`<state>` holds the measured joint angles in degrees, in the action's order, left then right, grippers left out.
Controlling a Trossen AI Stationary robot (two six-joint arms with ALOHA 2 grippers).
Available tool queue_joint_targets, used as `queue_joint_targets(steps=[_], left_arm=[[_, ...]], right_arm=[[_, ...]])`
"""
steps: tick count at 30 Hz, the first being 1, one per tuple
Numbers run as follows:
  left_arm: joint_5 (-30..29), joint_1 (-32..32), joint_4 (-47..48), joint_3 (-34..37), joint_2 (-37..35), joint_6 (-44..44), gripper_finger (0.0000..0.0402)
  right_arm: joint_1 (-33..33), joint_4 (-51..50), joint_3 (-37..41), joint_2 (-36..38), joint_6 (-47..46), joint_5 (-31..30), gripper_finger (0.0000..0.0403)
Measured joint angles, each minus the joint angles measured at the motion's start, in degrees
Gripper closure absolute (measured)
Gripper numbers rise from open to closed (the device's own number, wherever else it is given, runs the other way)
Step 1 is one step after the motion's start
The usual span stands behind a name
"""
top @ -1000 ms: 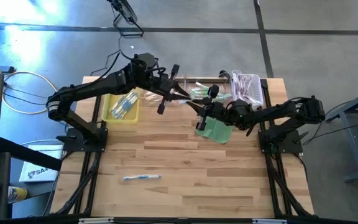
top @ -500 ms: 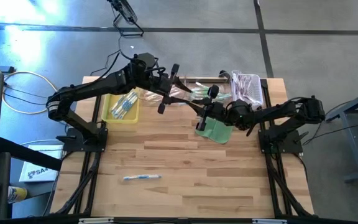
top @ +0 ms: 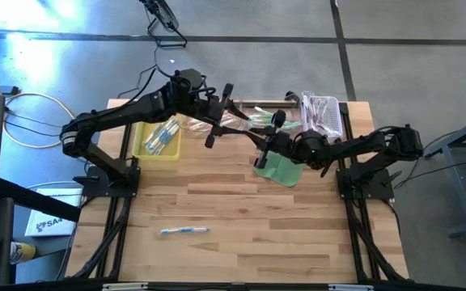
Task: Pick & Place Toothbrushes
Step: Put the green toothbrush into the right transparent bin
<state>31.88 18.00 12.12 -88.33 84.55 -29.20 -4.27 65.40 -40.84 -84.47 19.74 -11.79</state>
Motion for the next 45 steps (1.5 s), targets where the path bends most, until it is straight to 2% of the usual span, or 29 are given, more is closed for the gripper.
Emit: queue_joint_targets(steps=[7, 10, 16, 23, 27, 31, 37, 45], left_arm=[[0.5, 0.9, 3.5, 0.9, -3.0, -5.8, 0.0231], [0.0, 1.1, 2.9, 4.2, -5.0, -6.6, 0.0231], [-0.5, 3.0, -3.9, 14.3, -11.4, -5.5, 0.0231], [-0.7, 3.8, -12.4, 26.1, -21.1, -5.1, 0.0231], [-0.9, 3.7, -13.6, 30.8, -26.2, -4.8, 0.0231], [-1.0, 3.7, -13.9, 34.5, -30.5, -2.9, 0.0231], [-0.9, 3.7, -14.2, 39.2, -36.3, -1.7, 0.0231], [-1.0, 3.7, -17.7, 45.0, -39.6, 0.6, 0.0231]], right_arm=[[0.0, -3.4, 0.0, 0.0, 1.0, -3.6, 0.0388], [0.0, -5.5, 0.0, 0.1, 2.5, -7.0, 0.0388], [-0.7, -10.8, 0.0, 1.5, 4.5, -10.8, 0.0388], [-3.7, -32.0, -7.1, 2.4, 4.6, -15.7, 0.0388], [-7.0, -42.0, -10.8, 2.4, 4.2, -15.8, 0.0388], [-11.3, -44.1, -11.0, 2.4, 3.9, -15.2, 0.0388], [-19.2, -52.0, -11.0, 1.5, -1.5, -11.8, 0.0388], [-26.4, -58.3, -11.0, -0.5, -2.1, -5.9, 0.0388]])
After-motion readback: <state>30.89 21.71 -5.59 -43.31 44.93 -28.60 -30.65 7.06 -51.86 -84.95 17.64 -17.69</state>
